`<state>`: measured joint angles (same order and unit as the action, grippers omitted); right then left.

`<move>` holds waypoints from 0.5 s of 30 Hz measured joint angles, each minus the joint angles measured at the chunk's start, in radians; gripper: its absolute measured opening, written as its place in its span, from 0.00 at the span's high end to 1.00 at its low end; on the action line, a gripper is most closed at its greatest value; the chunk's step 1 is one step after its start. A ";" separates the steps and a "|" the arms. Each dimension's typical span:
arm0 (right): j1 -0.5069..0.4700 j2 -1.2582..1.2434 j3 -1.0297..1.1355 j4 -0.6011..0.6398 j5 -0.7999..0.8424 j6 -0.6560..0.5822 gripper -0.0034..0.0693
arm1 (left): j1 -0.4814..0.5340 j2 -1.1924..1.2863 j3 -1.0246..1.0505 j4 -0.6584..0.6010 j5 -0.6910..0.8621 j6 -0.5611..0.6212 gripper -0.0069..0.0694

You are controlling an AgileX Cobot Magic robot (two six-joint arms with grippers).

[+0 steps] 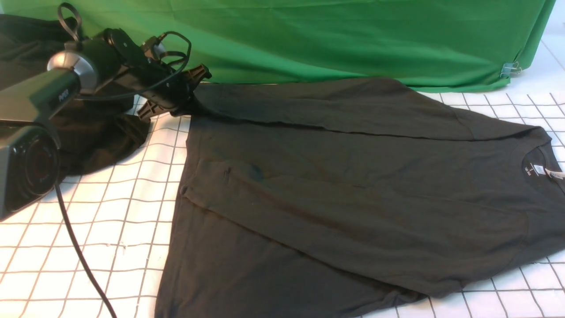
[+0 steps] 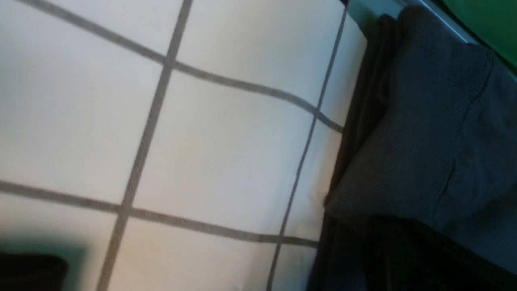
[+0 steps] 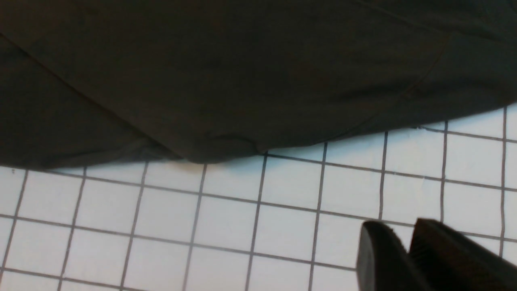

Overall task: Fold a long-sleeved shirt over a white checkered tablecloth.
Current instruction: 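Grab the top left corner of the dark shirt with the left gripper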

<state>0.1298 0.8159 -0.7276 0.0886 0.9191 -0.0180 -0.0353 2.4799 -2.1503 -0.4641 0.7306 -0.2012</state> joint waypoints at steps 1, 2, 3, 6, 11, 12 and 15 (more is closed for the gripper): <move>0.000 0.000 0.000 0.000 0.001 0.000 0.79 | 0.000 -0.002 -0.002 0.004 0.003 0.000 0.91; 0.000 0.000 0.000 0.000 0.005 0.000 0.79 | 0.002 -0.011 -0.007 0.012 0.010 0.003 0.91; 0.000 0.000 0.000 0.000 0.008 0.000 0.79 | 0.003 -0.014 -0.009 0.016 0.011 0.004 0.91; 0.000 0.000 0.000 0.000 0.016 0.000 0.78 | 0.008 -0.036 -0.028 0.046 0.014 0.005 0.90; 0.000 0.000 0.000 0.000 0.017 0.001 0.78 | 0.008 -0.031 -0.036 0.114 0.018 -0.014 0.79; 0.000 0.000 0.000 0.000 0.017 0.002 0.78 | 0.008 -0.022 -0.036 0.115 0.018 -0.015 0.76; 0.000 0.000 0.000 0.000 0.017 0.009 0.78 | 0.008 0.006 -0.036 0.119 0.017 -0.016 0.64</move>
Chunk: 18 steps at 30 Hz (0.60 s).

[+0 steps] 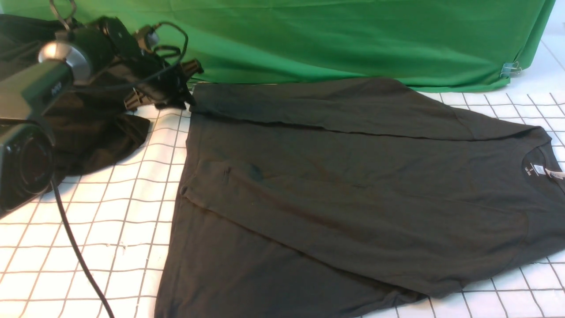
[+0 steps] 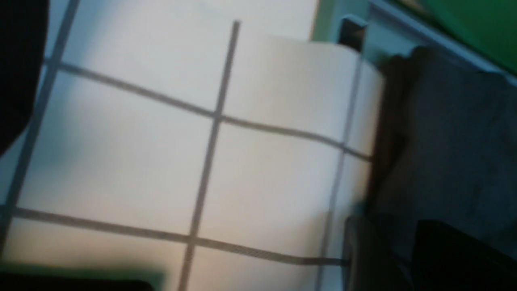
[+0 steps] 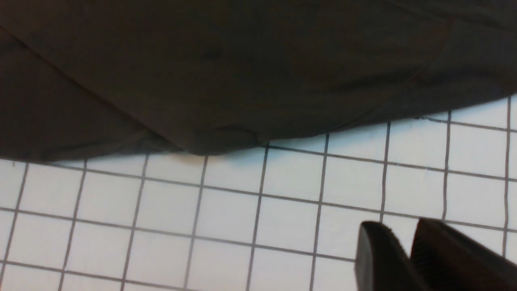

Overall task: Fold a long-sleeved shirt over a white checkered tablecloth.
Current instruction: 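Grab the top left corner of the dark shirt with the left gripper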

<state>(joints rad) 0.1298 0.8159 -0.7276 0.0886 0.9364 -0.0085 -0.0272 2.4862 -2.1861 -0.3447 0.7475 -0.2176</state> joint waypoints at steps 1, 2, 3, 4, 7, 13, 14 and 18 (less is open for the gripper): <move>0.000 0.000 0.000 0.000 0.000 0.003 0.78 | 0.000 0.006 0.000 -0.003 -0.001 -0.002 0.61; 0.000 0.000 0.000 0.000 0.000 0.009 0.78 | 0.000 0.006 0.000 -0.004 -0.003 -0.002 0.60; 0.000 0.000 0.000 0.000 0.002 0.014 0.78 | 0.001 0.007 -0.001 -0.011 -0.013 -0.002 0.54; 0.000 0.000 0.000 0.000 0.002 0.014 0.78 | 0.001 0.007 -0.001 -0.015 -0.014 -0.002 0.53; 0.000 0.000 0.000 0.000 0.002 0.022 0.78 | 0.001 0.009 -0.001 -0.041 -0.027 0.011 0.48; 0.000 0.000 0.000 0.000 0.006 0.037 0.78 | 0.001 0.024 -0.001 -0.132 -0.053 0.086 0.57; 0.000 0.000 0.000 0.000 0.006 0.038 0.78 | 0.001 0.025 -0.001 -0.134 -0.053 0.092 0.59; 0.000 0.000 0.000 0.000 0.012 0.041 0.77 | 0.001 0.025 -0.001 -0.151 -0.053 0.140 0.75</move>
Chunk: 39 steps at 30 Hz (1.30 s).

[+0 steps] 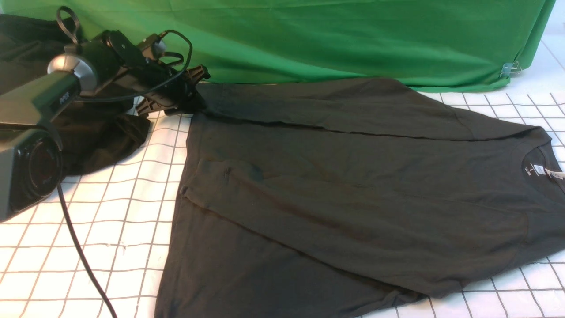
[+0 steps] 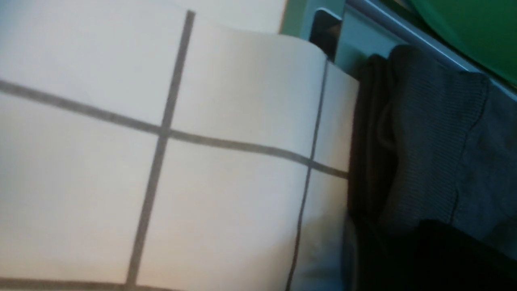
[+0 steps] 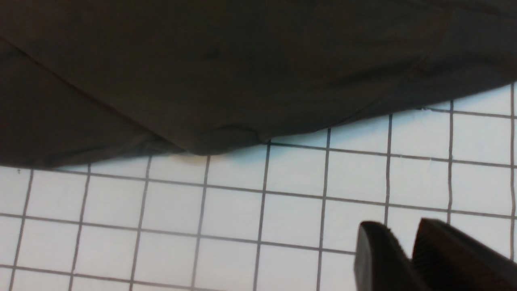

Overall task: Fold a long-sleeved shirt over a white checkered tablecloth.
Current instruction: 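Grab the top left corner of the dark shirt with the left gripper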

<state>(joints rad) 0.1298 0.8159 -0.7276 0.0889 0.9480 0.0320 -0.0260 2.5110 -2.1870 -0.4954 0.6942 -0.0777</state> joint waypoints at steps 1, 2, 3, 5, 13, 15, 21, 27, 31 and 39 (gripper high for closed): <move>0.000 0.000 0.000 0.000 0.002 0.000 0.77 | 0.001 0.000 0.000 -0.002 0.000 0.001 0.77; 0.000 0.000 0.000 0.000 0.006 0.000 0.77 | 0.003 0.000 0.000 -0.007 0.000 0.006 0.82; 0.000 0.000 0.000 0.000 0.010 0.000 0.77 | 0.005 0.000 0.000 -0.009 0.001 0.007 0.85; 0.000 0.000 0.000 0.000 0.015 0.000 0.76 | 0.011 -0.001 0.000 -0.014 0.003 0.008 0.87; 0.000 0.000 0.000 0.001 0.020 0.001 0.75 | 0.028 -0.028 -0.002 -0.045 0.024 0.009 0.87; 0.000 0.000 0.000 0.001 0.020 0.001 0.75 | 0.028 -0.029 -0.002 -0.048 0.033 0.015 0.85; 0.000 0.000 0.000 0.001 0.020 0.001 0.75 | 0.028 -0.028 -0.002 -0.048 0.032 0.022 0.74; 0.000 0.000 0.000 0.001 0.020 0.001 0.74 | 0.028 -0.028 -0.002 -0.048 0.018 0.024 0.62; 0.000 0.000 0.000 0.001 0.020 0.001 0.73 | 0.028 -0.023 -0.002 -0.048 0.003 0.025 0.58; 0.000 0.000 0.000 0.001 0.020 0.001 0.72 | 0.028 0.008 -0.002 -0.071 0.000 0.029 0.69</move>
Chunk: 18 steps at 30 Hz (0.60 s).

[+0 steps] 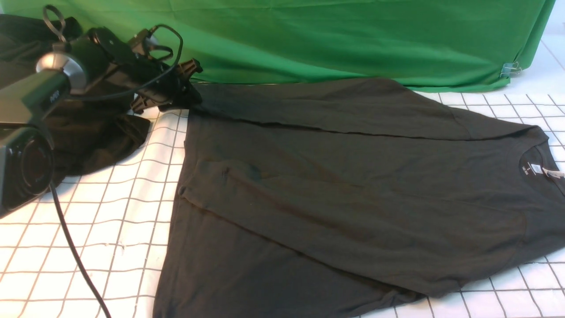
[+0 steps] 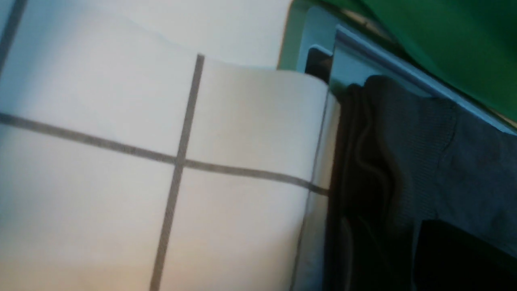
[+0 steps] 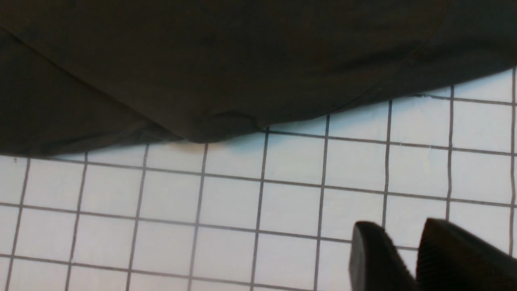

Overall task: Fold a long-sleeved shirt over a white checkered tablecloth.
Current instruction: 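Grab the top left corner of the dark shirt with the left gripper, then fold the left side of the dark shirt inward over its body with the left gripper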

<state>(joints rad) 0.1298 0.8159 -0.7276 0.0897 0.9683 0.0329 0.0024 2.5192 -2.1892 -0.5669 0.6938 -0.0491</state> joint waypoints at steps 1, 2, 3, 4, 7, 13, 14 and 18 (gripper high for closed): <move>0.000 0.000 0.000 0.000 0.000 0.000 0.72 | 0.000 0.007 0.000 -0.015 0.001 0.002 0.76; 0.000 0.000 0.000 0.000 0.000 0.000 0.72 | 0.000 0.008 0.000 -0.017 0.001 0.002 0.77; 0.000 0.000 0.000 0.000 0.000 0.000 0.72 | 0.001 0.006 0.000 -0.025 0.004 0.006 0.84; 0.000 0.000 0.000 0.000 0.001 0.000 0.72 | 0.001 0.002 0.000 -0.025 0.004 0.010 0.87; 0.000 0.000 0.000 0.000 0.001 0.000 0.72 | 0.001 -0.018 0.000 -0.025 0.007 0.030 0.88; 0.000 0.000 0.000 0.000 0.004 0.000 0.71 | 0.001 -0.124 -0.003 -0.015 0.031 0.049 0.88; 0.000 0.000 0.000 0.000 0.007 0.002 0.71 | 0.002 -0.140 -0.003 -0.017 0.051 0.049 0.88; 0.000 0.000 0.000 0.000 0.029 0.016 0.71 | 0.008 -0.194 -0.003 -0.020 0.171 0.049 0.88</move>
<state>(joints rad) 0.1298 0.8159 -0.7276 0.0897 0.9974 0.0487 0.0101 2.3252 -2.1926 -0.5866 0.8644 0.0000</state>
